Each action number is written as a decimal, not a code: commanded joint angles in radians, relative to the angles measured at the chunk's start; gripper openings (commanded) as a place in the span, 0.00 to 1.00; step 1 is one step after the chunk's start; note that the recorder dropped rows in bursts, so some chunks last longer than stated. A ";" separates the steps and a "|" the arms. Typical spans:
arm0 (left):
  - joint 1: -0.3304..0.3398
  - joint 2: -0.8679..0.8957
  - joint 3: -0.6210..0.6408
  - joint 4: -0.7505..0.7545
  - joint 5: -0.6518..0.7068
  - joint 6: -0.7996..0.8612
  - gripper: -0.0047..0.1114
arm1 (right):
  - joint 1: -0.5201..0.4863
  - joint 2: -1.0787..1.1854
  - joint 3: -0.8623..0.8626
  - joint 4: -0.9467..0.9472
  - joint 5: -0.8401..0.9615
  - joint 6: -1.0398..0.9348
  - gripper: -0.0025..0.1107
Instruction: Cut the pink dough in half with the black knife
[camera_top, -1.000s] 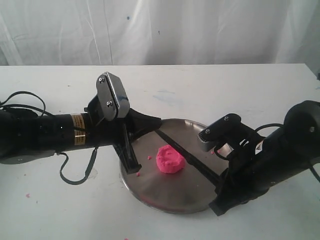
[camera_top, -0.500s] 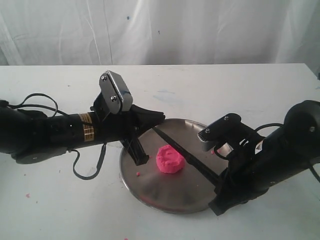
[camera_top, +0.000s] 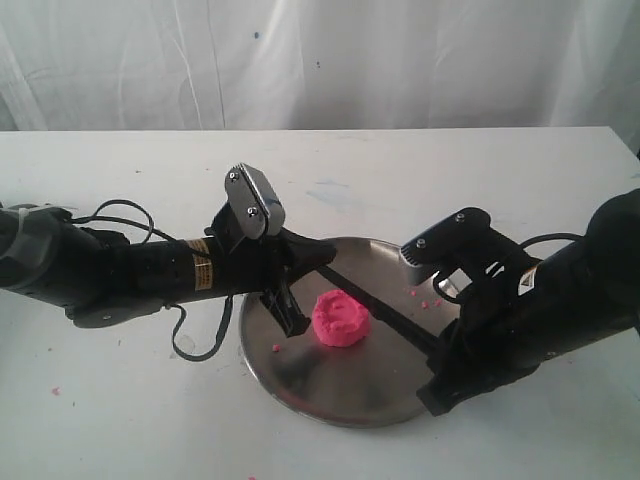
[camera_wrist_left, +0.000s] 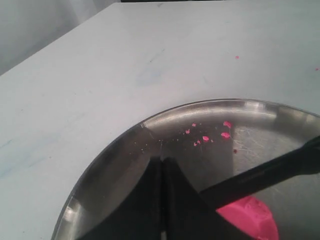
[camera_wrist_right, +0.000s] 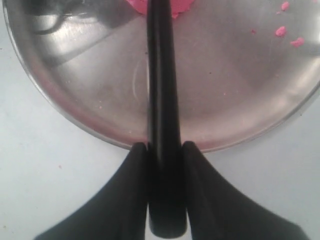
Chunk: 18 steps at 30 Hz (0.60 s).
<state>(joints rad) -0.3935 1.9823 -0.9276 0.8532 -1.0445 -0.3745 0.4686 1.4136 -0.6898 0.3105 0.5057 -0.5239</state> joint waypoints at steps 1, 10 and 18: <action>-0.003 0.000 -0.004 -0.023 -0.030 0.016 0.04 | 0.001 -0.010 -0.009 0.006 -0.018 0.007 0.02; -0.003 0.000 -0.004 -0.049 0.051 0.027 0.04 | 0.001 0.012 -0.007 0.006 -0.027 0.007 0.02; -0.003 0.000 -0.004 -0.084 0.046 0.040 0.04 | 0.001 0.014 -0.007 0.004 -0.063 0.005 0.02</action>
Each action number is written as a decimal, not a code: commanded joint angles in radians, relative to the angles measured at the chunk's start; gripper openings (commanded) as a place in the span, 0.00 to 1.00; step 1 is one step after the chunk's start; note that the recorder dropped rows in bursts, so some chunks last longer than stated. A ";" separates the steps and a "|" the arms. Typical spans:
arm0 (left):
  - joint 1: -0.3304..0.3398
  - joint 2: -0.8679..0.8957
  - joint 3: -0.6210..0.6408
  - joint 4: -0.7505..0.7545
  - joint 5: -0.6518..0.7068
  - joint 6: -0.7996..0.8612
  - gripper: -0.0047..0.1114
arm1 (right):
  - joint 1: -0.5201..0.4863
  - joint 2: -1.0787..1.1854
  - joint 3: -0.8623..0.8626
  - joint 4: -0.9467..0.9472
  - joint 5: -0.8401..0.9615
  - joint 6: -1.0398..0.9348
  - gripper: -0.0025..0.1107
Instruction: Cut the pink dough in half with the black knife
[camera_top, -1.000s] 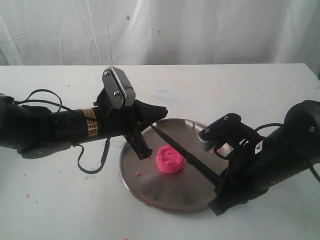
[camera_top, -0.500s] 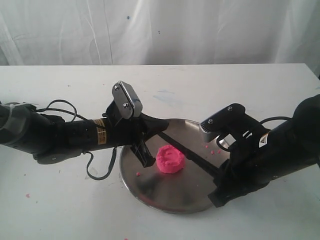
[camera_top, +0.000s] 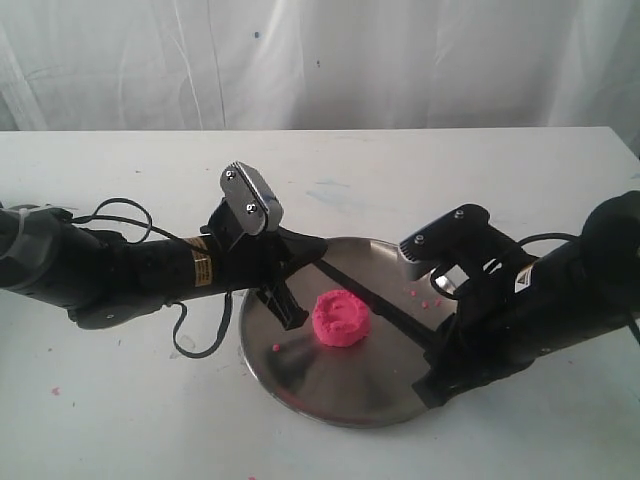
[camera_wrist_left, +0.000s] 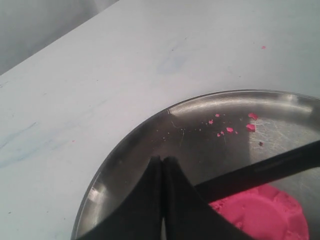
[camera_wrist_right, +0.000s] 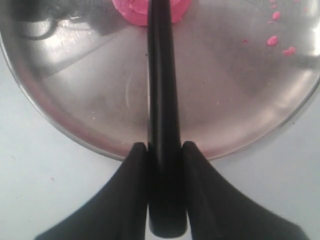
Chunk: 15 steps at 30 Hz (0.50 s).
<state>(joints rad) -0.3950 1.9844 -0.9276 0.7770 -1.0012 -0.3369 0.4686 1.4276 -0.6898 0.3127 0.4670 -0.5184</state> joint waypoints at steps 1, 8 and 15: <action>-0.002 -0.002 -0.004 -0.008 0.003 0.002 0.04 | 0.001 0.000 -0.007 0.002 -0.032 0.000 0.02; -0.002 -0.002 -0.004 -0.008 0.004 0.002 0.04 | 0.001 0.004 -0.007 -0.010 -0.046 -0.023 0.02; -0.002 -0.002 -0.004 -0.010 -0.023 0.002 0.04 | 0.001 0.030 -0.007 -0.040 -0.037 -0.025 0.02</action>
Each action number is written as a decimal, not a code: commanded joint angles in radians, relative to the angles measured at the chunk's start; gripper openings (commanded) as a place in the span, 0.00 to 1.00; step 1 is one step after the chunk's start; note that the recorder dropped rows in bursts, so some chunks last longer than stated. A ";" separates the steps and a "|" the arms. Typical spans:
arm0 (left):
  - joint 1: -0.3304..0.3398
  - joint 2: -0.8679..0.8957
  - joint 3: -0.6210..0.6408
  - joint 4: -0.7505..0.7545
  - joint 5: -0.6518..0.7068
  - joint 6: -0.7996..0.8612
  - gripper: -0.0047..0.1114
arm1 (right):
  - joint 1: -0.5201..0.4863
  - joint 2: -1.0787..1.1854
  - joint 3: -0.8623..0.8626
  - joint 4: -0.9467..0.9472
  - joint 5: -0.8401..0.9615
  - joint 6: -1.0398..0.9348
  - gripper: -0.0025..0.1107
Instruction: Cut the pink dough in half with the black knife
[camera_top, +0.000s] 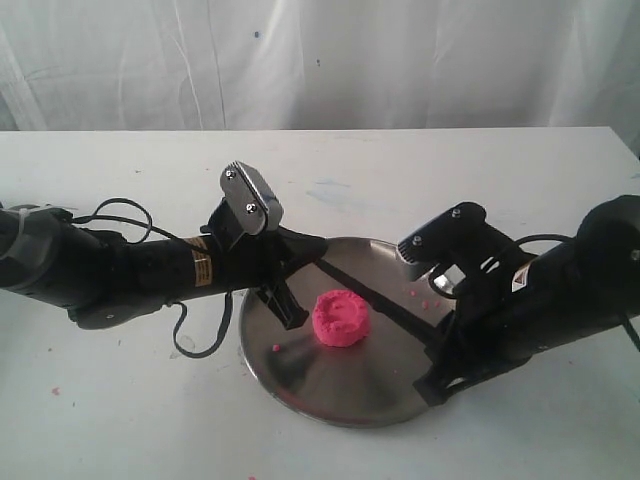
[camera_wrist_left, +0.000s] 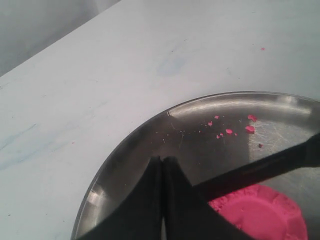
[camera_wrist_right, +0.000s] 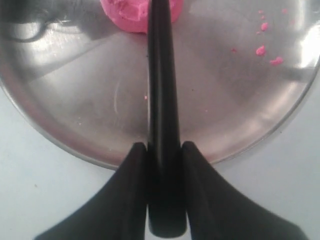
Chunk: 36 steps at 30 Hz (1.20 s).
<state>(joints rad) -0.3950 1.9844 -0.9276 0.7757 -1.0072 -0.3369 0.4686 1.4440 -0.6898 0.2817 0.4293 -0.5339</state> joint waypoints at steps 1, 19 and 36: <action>-0.002 -0.001 -0.004 -0.009 -0.011 0.002 0.04 | 0.001 0.017 -0.007 -0.009 0.001 -0.009 0.02; -0.002 0.094 -0.040 -0.002 -0.011 -0.002 0.04 | 0.001 0.035 -0.007 0.017 0.010 -0.010 0.02; -0.002 0.102 -0.040 -0.002 0.054 -0.002 0.04 | 0.001 0.042 -0.007 0.031 0.010 -0.010 0.02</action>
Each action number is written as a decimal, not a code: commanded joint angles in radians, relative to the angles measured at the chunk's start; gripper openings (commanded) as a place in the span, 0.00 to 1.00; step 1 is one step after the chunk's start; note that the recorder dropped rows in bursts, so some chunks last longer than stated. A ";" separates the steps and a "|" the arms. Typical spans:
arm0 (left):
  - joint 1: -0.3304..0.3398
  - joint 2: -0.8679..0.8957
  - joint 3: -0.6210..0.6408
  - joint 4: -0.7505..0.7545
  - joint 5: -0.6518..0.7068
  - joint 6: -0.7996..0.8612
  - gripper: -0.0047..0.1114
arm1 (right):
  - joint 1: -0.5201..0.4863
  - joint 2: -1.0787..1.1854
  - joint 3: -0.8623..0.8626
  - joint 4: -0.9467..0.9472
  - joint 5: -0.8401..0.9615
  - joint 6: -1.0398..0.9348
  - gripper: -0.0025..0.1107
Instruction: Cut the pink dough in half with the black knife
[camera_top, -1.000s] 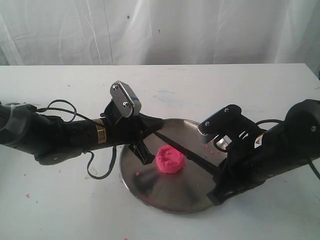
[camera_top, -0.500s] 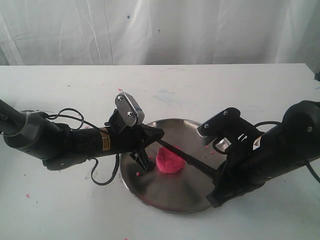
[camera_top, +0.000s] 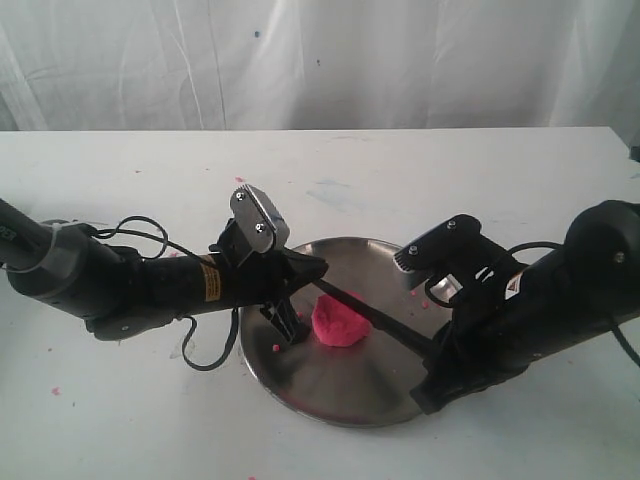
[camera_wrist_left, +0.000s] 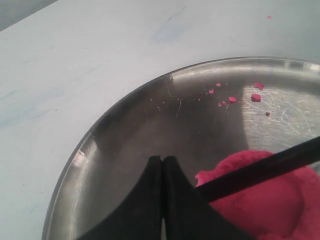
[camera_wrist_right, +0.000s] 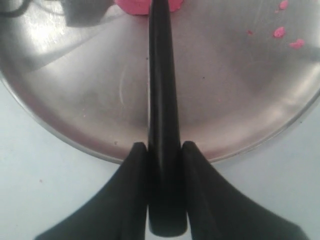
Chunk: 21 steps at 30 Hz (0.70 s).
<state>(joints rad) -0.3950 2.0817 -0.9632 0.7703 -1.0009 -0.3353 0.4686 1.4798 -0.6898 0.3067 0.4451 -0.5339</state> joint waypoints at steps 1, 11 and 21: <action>-0.002 0.004 -0.004 0.001 0.053 -0.003 0.04 | 0.001 0.008 -0.007 0.007 -0.010 -0.010 0.02; -0.002 0.004 -0.004 -0.002 0.052 -0.003 0.04 | 0.001 0.059 -0.007 0.039 -0.047 -0.010 0.02; -0.002 0.004 -0.004 -0.002 0.052 -0.003 0.04 | 0.001 0.060 -0.007 0.041 -0.052 -0.010 0.02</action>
<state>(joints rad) -0.3950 2.0817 -0.9672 0.7586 -0.9643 -0.3353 0.4686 1.5388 -0.6914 0.3379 0.4135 -0.5419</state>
